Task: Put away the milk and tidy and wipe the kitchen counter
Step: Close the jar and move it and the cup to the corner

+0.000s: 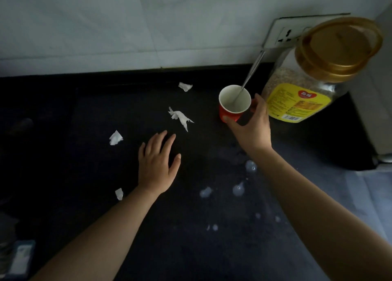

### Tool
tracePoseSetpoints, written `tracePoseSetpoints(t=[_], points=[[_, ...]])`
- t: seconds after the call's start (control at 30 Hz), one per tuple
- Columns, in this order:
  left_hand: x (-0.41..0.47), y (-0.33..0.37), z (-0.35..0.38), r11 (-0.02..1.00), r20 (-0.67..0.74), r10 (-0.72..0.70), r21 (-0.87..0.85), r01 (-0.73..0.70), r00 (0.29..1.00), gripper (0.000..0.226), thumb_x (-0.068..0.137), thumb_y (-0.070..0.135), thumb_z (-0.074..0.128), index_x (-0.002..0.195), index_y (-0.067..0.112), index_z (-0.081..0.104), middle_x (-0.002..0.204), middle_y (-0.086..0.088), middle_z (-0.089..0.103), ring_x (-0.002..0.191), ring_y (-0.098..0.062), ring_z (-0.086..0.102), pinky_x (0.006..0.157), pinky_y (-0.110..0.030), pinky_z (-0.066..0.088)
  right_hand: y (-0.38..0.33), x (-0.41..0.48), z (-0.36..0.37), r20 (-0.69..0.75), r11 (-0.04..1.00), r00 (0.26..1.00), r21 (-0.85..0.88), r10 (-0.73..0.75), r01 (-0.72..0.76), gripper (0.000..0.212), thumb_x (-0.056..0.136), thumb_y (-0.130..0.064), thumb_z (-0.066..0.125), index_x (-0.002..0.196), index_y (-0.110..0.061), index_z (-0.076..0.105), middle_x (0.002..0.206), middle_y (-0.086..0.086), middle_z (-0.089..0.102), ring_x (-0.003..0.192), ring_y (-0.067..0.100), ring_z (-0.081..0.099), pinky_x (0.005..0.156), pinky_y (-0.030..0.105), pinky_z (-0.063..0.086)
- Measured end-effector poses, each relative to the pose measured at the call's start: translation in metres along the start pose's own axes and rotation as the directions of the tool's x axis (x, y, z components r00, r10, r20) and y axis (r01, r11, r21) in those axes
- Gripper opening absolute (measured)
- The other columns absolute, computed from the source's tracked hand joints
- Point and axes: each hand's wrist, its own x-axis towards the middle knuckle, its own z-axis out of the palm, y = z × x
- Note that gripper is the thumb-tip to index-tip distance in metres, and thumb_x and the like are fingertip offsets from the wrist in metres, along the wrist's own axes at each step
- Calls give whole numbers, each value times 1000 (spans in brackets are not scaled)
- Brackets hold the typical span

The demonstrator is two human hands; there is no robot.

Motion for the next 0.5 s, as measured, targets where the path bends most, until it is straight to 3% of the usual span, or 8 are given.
tracePoseSetpoints(t=[0.07, 0.2, 0.37, 0.5], points=[[0, -1, 1, 1000, -6, 0, -9, 0, 1000, 56, 91, 48, 32, 139, 22, 39, 149, -5, 35, 139, -25, 28, 111, -54, 22, -3, 5, 8, -19, 999, 1000, 53, 8, -7, 93, 65, -37, 80, 140, -14, 29, 142, 6, 40, 128, 20, 41, 102, 35, 40], [2, -3, 3, 1000, -3, -3, -11, 3, 1000, 55, 91, 48, 33, 139, 23, 38, 150, -5, 34, 139, -25, 28, 111, -54, 23, -6, 11, 17, -58, 996, 998, 90, 19, -13, 75, 62, -34, 82, 124, -19, 43, 122, 1, 55, 108, 14, 52, 83, 21, 40], [1, -1, 1, 1000, 22, -6, -11, 7, 1000, 56, 91, 48, 32, 140, 21, 39, 150, -6, 34, 139, -26, 28, 111, -53, 21, -10, 2, 11, -57, 992, 997, 119, 53, -46, 71, 60, -37, 83, 119, -23, 45, 113, -6, 56, 100, 9, 54, 74, 9, 37], [2, 3, -10, 999, 51, 4, -51, -2, 999, 51, 91, 38, 47, 137, 16, 43, 148, -10, 36, 138, -29, 31, 110, -54, 24, -11, -28, -12, -48, 989, 997, 134, 65, -58, 71, 60, -36, 83, 119, -25, 44, 115, -4, 58, 102, 11, 56, 83, 27, 50]])
